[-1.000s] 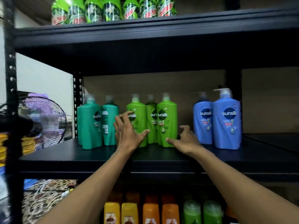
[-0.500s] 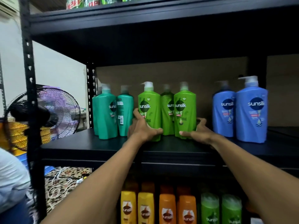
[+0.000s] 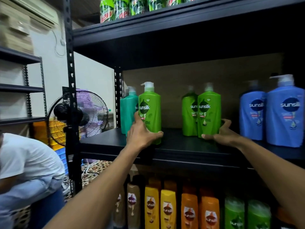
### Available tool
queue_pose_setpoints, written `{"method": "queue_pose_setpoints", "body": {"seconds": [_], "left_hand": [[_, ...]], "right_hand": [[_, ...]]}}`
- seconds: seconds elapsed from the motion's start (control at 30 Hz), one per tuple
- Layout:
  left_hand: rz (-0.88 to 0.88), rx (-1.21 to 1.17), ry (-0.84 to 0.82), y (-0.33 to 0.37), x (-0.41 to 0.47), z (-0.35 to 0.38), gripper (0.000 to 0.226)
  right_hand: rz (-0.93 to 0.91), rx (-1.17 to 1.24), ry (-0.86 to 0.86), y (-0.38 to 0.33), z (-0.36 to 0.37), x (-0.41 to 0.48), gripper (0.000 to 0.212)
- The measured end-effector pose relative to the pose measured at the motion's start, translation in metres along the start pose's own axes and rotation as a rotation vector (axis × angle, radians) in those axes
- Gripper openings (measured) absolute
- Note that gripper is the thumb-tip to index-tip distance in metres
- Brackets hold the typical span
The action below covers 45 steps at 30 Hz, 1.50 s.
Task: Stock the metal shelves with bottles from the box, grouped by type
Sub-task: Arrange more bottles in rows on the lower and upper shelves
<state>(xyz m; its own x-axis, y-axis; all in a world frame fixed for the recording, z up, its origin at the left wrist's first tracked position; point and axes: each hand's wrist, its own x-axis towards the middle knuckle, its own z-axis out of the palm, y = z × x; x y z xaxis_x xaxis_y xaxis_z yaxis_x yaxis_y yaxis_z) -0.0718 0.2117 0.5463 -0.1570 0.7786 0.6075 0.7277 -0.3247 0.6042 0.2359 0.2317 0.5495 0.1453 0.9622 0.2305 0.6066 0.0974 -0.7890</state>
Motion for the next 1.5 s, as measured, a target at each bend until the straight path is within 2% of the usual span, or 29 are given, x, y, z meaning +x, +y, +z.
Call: {"method": "queue_pose_setpoints", "body": {"seconds": [0.03, 0.1, 0.17, 0.2, 0.27, 0.3, 0.37, 0.43, 0.6, 0.67, 0.77, 0.9, 1.0, 1.17, 1.33, 1.5], "left_hand": [[-0.002, 0.002, 0.051, 0.002, -0.003, 0.001, 0.115], [0.057, 0.070, 0.275, 0.010, -0.014, 0.000, 0.123], [0.287, 0.103, 0.526, 0.029, -0.027, 0.000, 0.106], [0.436, 0.079, 0.573, 0.044, -0.029, 0.006, 0.093], [0.634, 0.038, 0.496, 0.070, -0.026, 0.019, 0.073], [0.652, 0.013, 0.408, 0.082, -0.020, 0.031, 0.069], [0.583, -0.013, 0.284, 0.101, -0.003, 0.056, 0.072], [0.440, -0.048, 0.221, 0.106, 0.022, 0.085, 0.080], [0.091, -0.247, 0.043, 0.089, 0.076, 0.135, 0.109], [0.069, -0.284, -0.118, 0.083, 0.087, 0.149, 0.121], [0.076, -0.348, -0.295, 0.072, 0.089, 0.159, 0.111], [0.079, -0.352, -0.291, 0.063, 0.091, 0.163, 0.104], [0.040, -0.364, -0.275, 0.054, 0.097, 0.166, 0.104], [0.004, -0.305, -0.249, 0.052, 0.094, 0.159, 0.099], [0.044, -0.236, -0.232, 0.056, 0.086, 0.150, 0.119], [0.044, -0.164, -0.187, 0.055, 0.087, 0.149, 0.112]], "right_hand": [[-0.008, 0.010, 0.005, 0.000, -0.001, 0.000, 0.120], [-0.019, 0.024, 0.027, 0.002, 0.000, 0.002, 0.122], [-0.039, 0.019, 0.067, 0.003, 0.001, 0.006, 0.125], [-0.045, 0.005, 0.092, 0.004, -0.001, 0.008, 0.127], [-0.077, -0.030, 0.132, 0.001, 0.002, 0.010, 0.123], [-0.091, -0.046, 0.163, 0.001, 0.002, 0.012, 0.118], [-0.123, -0.052, 0.235, 0.000, 0.004, 0.014, 0.109], [-0.146, -0.061, 0.293, 0.002, 0.001, 0.019, 0.105], [-0.119, -0.007, 0.286, 0.019, -0.009, 0.043, 0.093], [-0.112, 0.038, 0.283, 0.026, -0.012, 0.050, 0.092], [-0.094, 0.100, 0.225, 0.036, -0.013, 0.058, 0.087], [-0.089, 0.070, 0.217, 0.033, -0.016, 0.062, 0.109], [-0.091, 0.006, 0.227, 0.031, -0.015, 0.061, 0.095], [-0.061, -0.066, 0.283, 0.031, -0.014, 0.064, 0.088], [-0.051, -0.088, 0.283, 0.032, -0.016, 0.062, 0.083], [-0.052, -0.054, 0.269, 0.032, -0.017, 0.063, 0.096]]}}
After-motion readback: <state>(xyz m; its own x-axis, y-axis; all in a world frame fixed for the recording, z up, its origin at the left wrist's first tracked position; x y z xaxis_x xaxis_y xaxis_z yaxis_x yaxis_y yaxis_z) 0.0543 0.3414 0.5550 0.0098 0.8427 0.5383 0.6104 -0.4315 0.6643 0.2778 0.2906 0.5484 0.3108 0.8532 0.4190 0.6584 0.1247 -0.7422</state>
